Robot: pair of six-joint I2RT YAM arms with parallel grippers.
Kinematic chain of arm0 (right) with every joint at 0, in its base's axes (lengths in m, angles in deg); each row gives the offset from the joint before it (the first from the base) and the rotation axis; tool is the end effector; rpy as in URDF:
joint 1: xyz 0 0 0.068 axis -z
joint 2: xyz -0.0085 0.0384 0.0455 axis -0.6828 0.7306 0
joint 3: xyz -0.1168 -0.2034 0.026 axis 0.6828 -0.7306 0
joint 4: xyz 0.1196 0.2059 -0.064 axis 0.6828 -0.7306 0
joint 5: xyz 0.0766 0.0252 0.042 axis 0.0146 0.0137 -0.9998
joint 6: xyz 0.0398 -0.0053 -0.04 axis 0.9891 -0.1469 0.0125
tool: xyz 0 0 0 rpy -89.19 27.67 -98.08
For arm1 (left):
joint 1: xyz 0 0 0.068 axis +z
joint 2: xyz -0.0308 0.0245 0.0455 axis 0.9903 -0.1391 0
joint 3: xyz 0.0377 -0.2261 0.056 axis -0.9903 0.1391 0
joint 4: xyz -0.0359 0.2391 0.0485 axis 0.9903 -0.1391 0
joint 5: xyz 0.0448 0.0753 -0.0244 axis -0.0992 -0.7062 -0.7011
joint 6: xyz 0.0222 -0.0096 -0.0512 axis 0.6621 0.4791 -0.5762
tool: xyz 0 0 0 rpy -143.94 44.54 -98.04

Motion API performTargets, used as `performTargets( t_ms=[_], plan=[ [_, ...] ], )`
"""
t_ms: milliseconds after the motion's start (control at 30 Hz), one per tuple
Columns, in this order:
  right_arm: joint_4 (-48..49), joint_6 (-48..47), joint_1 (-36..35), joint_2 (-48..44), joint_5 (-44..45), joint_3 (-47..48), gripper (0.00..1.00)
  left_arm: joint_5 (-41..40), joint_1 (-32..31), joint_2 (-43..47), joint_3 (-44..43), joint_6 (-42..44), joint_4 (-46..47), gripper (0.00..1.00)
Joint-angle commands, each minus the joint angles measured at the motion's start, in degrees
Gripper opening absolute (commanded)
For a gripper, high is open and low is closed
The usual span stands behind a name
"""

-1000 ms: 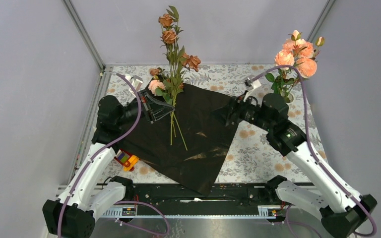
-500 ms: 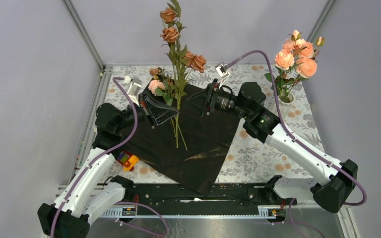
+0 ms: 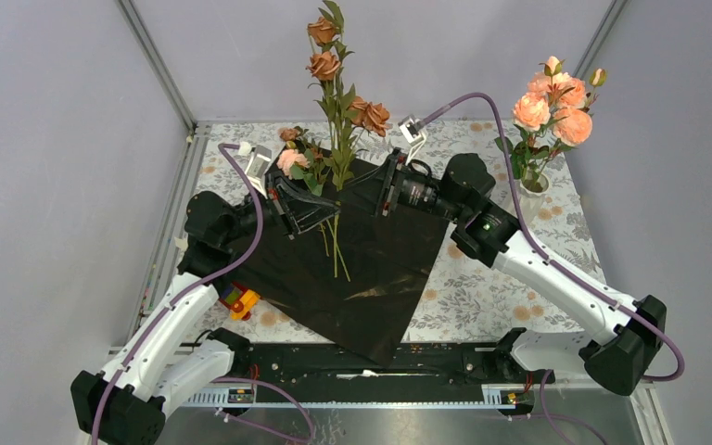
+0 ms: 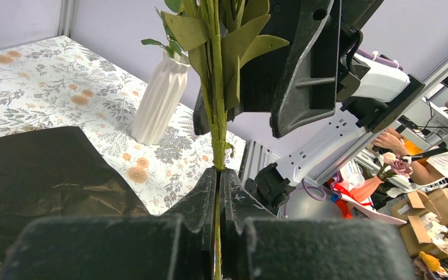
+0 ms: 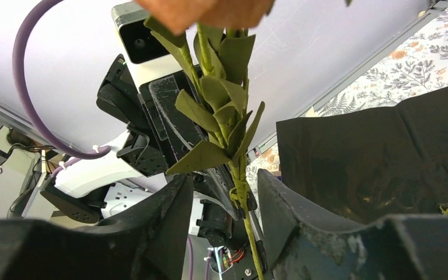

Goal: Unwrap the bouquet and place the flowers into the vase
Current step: Pick up the fake flower from the wrapping paper.

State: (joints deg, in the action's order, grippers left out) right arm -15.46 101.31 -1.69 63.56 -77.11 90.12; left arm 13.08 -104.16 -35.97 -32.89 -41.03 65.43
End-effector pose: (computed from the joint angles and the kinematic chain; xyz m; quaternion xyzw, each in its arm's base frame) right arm 0.1892 0.2115 0.3938 -0.2078 0.6010 0.6065 0.4773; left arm 0.1791 -0.1052 0.3523 0.2410 0.5891 -0.5936 0.4925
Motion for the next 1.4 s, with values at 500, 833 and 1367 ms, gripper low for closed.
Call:
performTargets(
  t_ms=[500, 833, 1367],
  plan=[
    [4.9, 1.2, -1.0, 1.8, -1.8, 2.0, 0.24, -1.0, -0.7, -0.7, -1.0, 0.0, 4.2, 0.0],
    [4.6, 0.5, -1.0, 1.6, -0.9, 1.2, 0.0, -1.5, -0.8, -1.3, -1.4, -0.2, 4.1, 0.0],
    [-9.9, -18.3, -2.6, -8.0, 13.4, 0.1, 0.0, -4.5, 0.8, -2.1, -6.7, 13.6, -13.9, 0.8]
  ],
)
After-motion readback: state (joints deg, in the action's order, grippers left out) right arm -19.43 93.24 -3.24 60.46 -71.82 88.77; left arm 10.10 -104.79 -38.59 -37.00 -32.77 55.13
